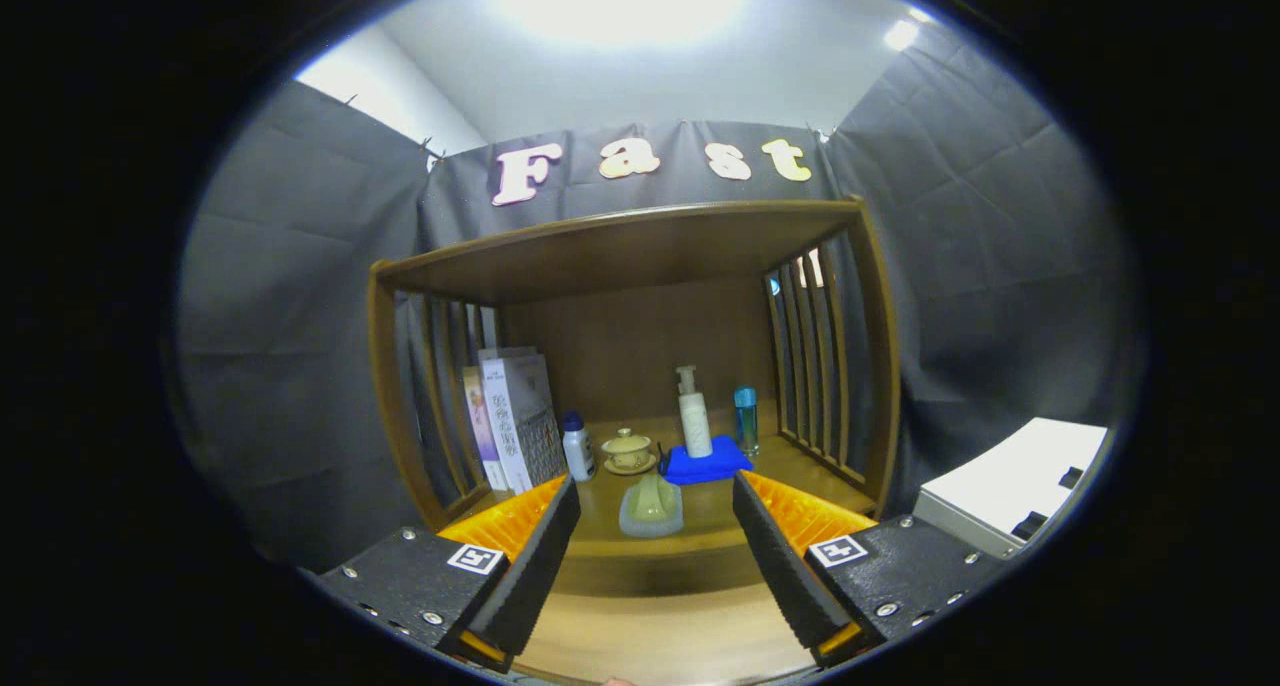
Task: Pull open the drawer, take out the items inside it, and place them on the countertop above the cabinet.
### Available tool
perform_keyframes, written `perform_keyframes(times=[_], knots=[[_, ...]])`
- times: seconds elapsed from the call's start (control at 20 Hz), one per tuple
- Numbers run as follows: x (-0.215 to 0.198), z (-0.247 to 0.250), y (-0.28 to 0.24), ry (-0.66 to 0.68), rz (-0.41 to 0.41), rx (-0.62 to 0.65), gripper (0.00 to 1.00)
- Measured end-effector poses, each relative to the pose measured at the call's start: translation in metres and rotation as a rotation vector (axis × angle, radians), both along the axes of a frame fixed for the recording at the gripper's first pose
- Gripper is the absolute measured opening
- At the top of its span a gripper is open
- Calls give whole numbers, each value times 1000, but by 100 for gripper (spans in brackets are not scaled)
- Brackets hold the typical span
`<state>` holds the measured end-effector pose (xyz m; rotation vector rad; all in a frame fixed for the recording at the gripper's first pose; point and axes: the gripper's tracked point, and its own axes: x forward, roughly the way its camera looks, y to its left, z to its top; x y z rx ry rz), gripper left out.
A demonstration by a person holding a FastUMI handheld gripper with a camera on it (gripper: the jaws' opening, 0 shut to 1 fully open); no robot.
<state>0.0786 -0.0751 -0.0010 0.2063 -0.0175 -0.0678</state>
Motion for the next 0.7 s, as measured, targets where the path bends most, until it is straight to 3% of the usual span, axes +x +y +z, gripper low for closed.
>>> perform_keyframes(times=[0.2,0.4,0.7], knots=[[-53,-27,26,-41,35,32,95],[-93,-93,34,45,30,27,95],[-109,-184,51,187,26,-42,95]])
